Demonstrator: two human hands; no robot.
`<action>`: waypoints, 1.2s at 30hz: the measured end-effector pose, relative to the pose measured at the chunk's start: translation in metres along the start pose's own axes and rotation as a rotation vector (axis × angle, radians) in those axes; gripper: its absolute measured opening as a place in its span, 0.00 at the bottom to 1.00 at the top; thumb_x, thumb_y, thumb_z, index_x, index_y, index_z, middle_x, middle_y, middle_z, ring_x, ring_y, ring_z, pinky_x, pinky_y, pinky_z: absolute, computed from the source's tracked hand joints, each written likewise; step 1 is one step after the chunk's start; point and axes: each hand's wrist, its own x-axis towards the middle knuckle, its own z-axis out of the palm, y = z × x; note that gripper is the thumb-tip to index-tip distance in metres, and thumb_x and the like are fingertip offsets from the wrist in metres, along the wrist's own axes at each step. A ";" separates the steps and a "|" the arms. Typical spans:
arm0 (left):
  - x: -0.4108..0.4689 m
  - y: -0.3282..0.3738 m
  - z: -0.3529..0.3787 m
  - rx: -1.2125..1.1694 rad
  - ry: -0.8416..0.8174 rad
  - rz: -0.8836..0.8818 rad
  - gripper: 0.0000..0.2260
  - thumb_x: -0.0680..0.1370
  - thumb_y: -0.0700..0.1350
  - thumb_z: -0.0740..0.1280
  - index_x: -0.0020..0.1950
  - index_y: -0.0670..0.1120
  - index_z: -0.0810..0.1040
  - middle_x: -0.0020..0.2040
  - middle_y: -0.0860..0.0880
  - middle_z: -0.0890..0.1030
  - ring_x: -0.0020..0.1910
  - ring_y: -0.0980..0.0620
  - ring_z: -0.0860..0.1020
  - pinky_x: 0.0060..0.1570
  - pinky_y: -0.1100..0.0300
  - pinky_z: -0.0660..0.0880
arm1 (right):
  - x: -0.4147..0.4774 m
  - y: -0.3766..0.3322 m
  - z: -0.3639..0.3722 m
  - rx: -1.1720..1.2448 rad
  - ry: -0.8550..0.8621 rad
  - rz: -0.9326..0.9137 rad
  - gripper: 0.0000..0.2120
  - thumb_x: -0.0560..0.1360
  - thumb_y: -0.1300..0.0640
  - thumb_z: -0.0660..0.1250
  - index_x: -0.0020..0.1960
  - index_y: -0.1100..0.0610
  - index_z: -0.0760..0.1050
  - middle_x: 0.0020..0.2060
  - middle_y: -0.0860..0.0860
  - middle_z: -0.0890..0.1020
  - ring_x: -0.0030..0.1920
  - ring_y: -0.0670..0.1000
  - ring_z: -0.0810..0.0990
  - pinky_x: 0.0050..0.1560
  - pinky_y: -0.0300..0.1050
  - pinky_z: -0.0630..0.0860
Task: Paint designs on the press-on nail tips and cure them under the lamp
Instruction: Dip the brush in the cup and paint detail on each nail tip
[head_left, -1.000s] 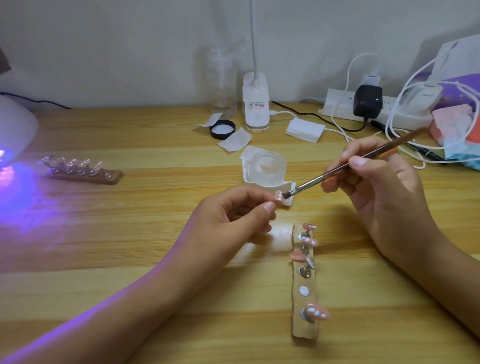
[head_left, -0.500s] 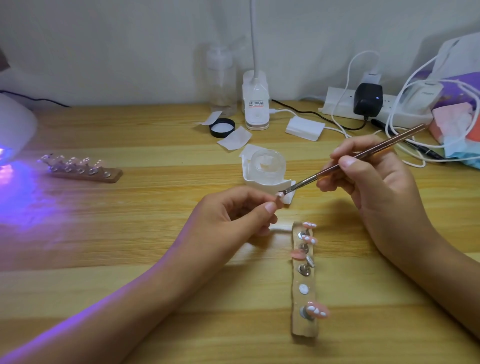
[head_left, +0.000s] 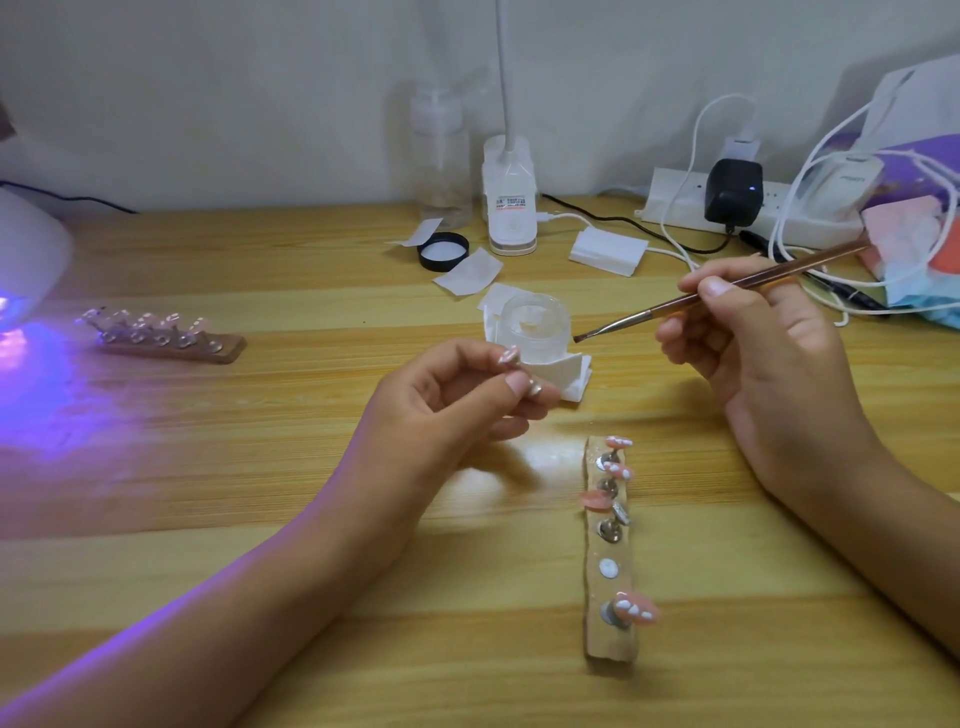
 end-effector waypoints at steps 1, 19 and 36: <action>-0.001 0.001 -0.001 0.018 -0.027 0.011 0.04 0.72 0.44 0.71 0.42 0.53 0.81 0.43 0.50 0.86 0.44 0.55 0.83 0.42 0.66 0.77 | 0.000 0.000 0.000 0.007 0.008 0.005 0.05 0.78 0.57 0.61 0.48 0.53 0.76 0.33 0.47 0.82 0.38 0.46 0.81 0.42 0.39 0.78; -0.018 -0.003 0.007 0.871 -0.439 0.443 0.04 0.74 0.50 0.74 0.45 0.51 0.86 0.36 0.54 0.72 0.41 0.58 0.69 0.43 0.70 0.63 | 0.001 0.002 -0.002 0.001 0.020 0.027 0.05 0.78 0.56 0.62 0.48 0.52 0.77 0.34 0.48 0.82 0.38 0.46 0.81 0.41 0.38 0.78; -0.035 -0.006 0.010 0.998 -0.556 0.571 0.07 0.76 0.51 0.73 0.53 0.55 0.86 0.41 0.56 0.76 0.36 0.65 0.67 0.36 0.72 0.63 | 0.000 0.001 0.000 -0.009 0.023 0.029 0.04 0.76 0.56 0.63 0.48 0.53 0.76 0.33 0.48 0.82 0.37 0.46 0.81 0.39 0.38 0.77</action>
